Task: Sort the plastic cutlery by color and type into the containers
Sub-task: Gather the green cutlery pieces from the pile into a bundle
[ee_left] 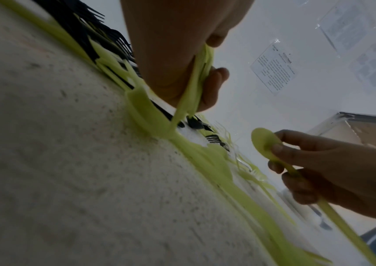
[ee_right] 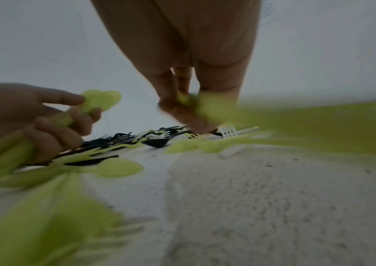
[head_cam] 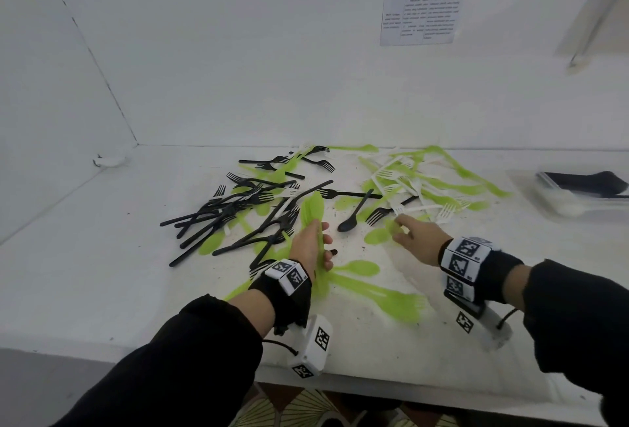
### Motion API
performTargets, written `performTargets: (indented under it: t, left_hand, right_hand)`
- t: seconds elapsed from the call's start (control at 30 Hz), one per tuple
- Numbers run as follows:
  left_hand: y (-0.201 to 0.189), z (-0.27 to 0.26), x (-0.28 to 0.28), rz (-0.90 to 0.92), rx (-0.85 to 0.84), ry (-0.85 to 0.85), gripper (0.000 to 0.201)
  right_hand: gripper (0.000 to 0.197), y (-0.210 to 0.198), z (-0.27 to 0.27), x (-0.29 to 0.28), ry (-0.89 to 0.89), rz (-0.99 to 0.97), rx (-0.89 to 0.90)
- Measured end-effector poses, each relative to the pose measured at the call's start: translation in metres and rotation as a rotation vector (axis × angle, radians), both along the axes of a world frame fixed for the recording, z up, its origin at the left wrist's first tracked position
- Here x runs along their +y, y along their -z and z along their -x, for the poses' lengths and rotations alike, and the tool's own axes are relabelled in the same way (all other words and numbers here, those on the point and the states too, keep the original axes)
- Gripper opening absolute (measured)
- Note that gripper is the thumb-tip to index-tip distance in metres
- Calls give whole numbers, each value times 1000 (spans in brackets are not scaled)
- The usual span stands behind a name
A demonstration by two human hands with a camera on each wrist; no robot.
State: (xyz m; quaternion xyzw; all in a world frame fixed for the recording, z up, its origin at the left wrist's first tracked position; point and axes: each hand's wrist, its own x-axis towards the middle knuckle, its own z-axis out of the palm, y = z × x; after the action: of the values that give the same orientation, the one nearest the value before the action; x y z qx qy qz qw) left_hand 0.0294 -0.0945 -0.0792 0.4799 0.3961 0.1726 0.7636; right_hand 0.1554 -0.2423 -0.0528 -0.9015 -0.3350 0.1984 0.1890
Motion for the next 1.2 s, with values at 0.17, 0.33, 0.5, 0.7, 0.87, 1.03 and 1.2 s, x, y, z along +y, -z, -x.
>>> performTargets:
  t: [0.17,0.33,0.5,0.7,0.87,1.03,1.2]
  left_hand:
    - [0,3,5,-38,-26,-100,16]
    - [-1,3,5,-51,-19,-155,15]
    - [-5,-4,2,-50,-4,-169,17]
    - [-5,-10,-5,-46,-51,-207,25]
    - [-12,-19,-19,42,-9,-10,30]
    - [-17,-28,-42,81,41,217,29]
    - [-13,-35,-50,86,-45,85,34]
  right_hand:
    - [66,8,25,-4,-289,305,67]
    - [50,9,15,1,-402,413,-85]
    - [44,-20,-32,3,-291,212,-172]
    - [18,-58,-73,5,-401,-98,-68]
    - [13,-78,-72,27,-617,11,-2]
    - [27,-63,-63,63,-607,-89,-102]
    - [37,-37,-58,83,-396,-244,-117]
